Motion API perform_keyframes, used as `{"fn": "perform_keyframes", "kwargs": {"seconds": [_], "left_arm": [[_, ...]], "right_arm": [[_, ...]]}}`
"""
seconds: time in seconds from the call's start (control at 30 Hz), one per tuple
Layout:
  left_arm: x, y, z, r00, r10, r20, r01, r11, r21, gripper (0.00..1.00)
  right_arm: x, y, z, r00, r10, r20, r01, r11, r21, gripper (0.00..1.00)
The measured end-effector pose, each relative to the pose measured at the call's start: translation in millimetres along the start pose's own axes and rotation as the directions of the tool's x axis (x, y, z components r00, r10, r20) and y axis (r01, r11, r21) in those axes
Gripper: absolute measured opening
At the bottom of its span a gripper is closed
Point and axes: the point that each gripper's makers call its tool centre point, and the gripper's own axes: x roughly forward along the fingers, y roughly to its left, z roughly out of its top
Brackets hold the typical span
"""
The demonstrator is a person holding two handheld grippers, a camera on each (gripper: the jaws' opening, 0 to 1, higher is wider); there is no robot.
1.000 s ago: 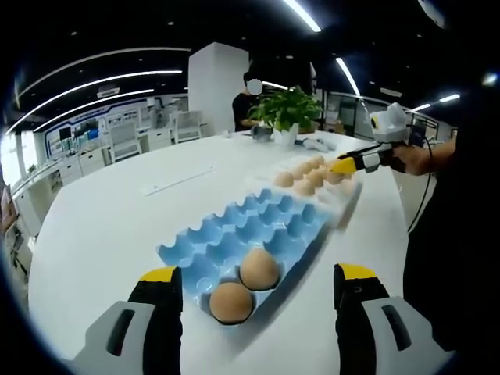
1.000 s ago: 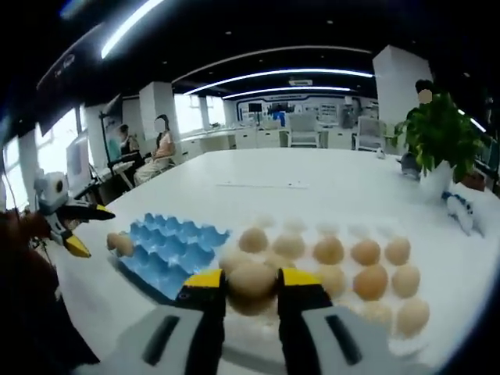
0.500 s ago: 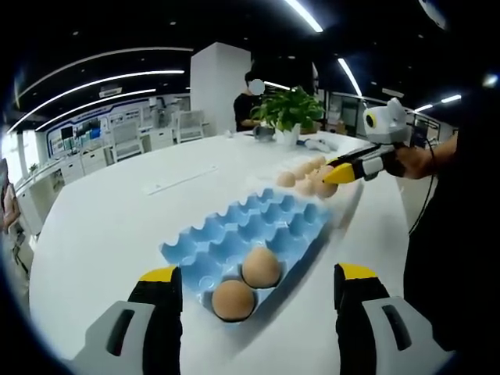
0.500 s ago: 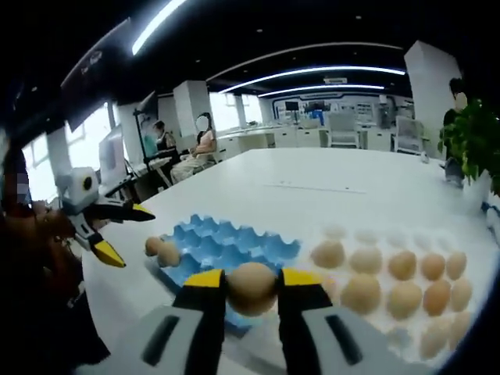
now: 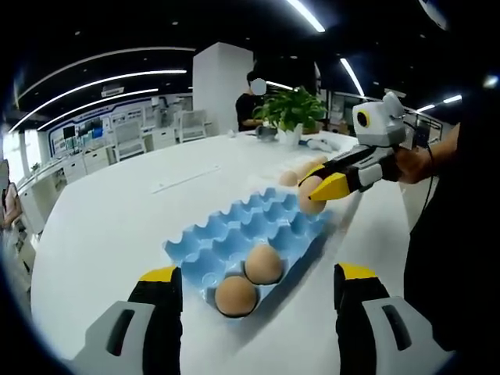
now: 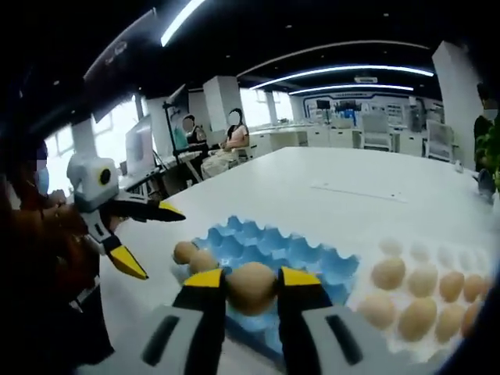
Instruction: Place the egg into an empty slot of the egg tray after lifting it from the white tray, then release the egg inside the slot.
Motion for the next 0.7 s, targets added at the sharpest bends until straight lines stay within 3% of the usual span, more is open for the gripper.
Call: {"fn": "perform_keyframes", "kwargs": {"seconds": [0.7], "left_arm": [[4, -3.8, 2.0, 1.0, -0.015, -0.001, 0.015, 1.0, -0.002, 0.79]], "right_arm": [[33, 22, -8.2, 0.996, 0.085, -0.037, -0.086, 0.996, -0.006, 0.25]]}}
